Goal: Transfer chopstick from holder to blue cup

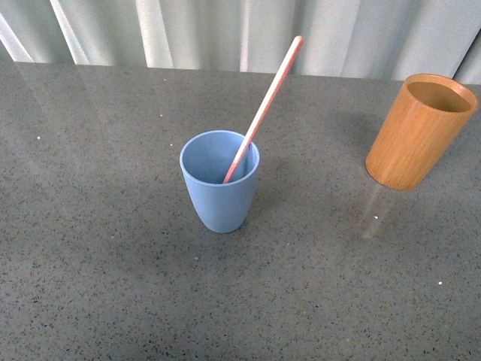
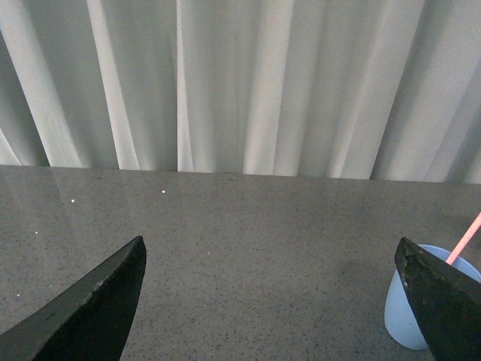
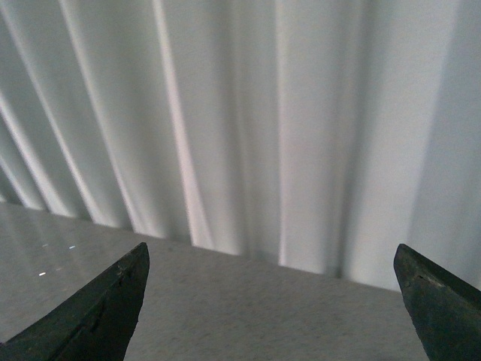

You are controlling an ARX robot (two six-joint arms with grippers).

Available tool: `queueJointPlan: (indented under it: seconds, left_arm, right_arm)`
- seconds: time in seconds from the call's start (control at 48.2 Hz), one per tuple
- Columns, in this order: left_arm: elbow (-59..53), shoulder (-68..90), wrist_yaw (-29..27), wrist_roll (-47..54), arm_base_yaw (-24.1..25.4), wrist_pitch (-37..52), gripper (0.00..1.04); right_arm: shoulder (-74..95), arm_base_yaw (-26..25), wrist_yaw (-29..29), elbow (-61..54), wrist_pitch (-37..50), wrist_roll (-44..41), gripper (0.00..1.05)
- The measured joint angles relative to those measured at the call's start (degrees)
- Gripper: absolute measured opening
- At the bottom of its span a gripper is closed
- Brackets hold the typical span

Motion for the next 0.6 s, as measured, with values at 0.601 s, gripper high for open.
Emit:
queueJointPlan:
  seconds: [0.601]
  left_arm:
    - [0.0,0.0,0.0,0.0,0.0,0.0,0.98]
  right_arm:
    - [-29.2,-32.6,13.2,-12.8,-21.8,-8.2,0.95]
